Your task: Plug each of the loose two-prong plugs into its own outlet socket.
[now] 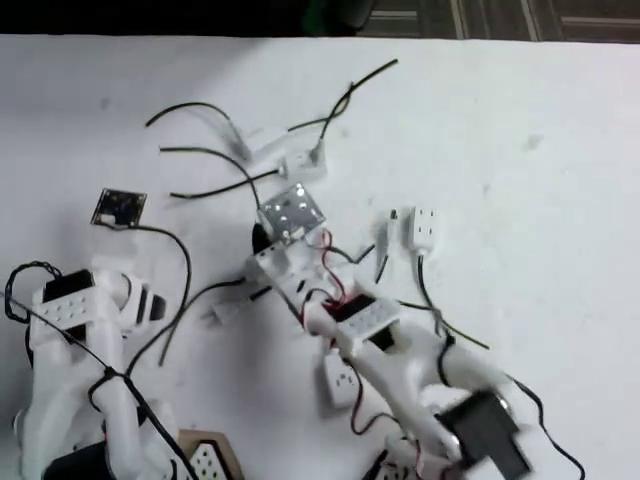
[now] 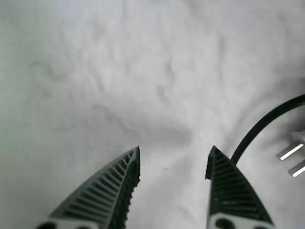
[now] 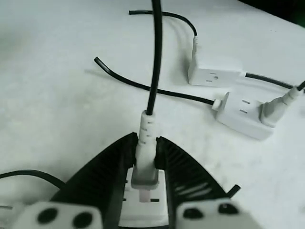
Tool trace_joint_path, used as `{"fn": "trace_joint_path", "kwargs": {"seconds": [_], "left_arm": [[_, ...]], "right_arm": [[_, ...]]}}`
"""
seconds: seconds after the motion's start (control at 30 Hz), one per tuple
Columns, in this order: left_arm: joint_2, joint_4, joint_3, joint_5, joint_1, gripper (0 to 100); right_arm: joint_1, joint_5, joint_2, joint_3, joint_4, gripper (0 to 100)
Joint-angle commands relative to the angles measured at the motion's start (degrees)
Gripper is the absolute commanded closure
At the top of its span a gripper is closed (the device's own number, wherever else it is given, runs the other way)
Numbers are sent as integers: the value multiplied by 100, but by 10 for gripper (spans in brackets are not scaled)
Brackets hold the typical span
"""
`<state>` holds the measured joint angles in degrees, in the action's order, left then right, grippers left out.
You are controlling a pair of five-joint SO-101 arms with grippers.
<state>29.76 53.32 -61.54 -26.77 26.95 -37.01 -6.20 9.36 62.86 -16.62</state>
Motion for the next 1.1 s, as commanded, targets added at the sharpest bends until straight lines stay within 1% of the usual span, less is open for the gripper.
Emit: {"fn": "trace_joint_path", "kwargs": {"seconds": [0.0, 0.1, 0.43, 0.6, 0.67, 0.8, 0.9, 1.07], "left_arm": [[224, -97, -9, 35, 40, 771], [224, -97, -9, 35, 31, 771], [233, -97, -9, 53, 40, 771], [242, -97, 202, 88, 13, 771], [242, -79, 396, 273, 13, 769], [242, -62, 879, 580, -75, 767], [242, -62, 1152, 888, -418, 767], [242, -97, 1547, 1635, -1121, 767]], "right_arm": [[-13, -70, -585, -343, -532, 981], [-13, -70, -778, -387, -558, 981], [48, -62, -505, -325, -541, 981], [31, -62, 444, -9, -418, 981], [-40, -26, 1059, 141, -22, 981], [-198, 0, 2281, 290, 1112, 981], [-356, 299, 3108, 308, 1930, 981], [-716, 422, 4277, 308, 3248, 981]]}}
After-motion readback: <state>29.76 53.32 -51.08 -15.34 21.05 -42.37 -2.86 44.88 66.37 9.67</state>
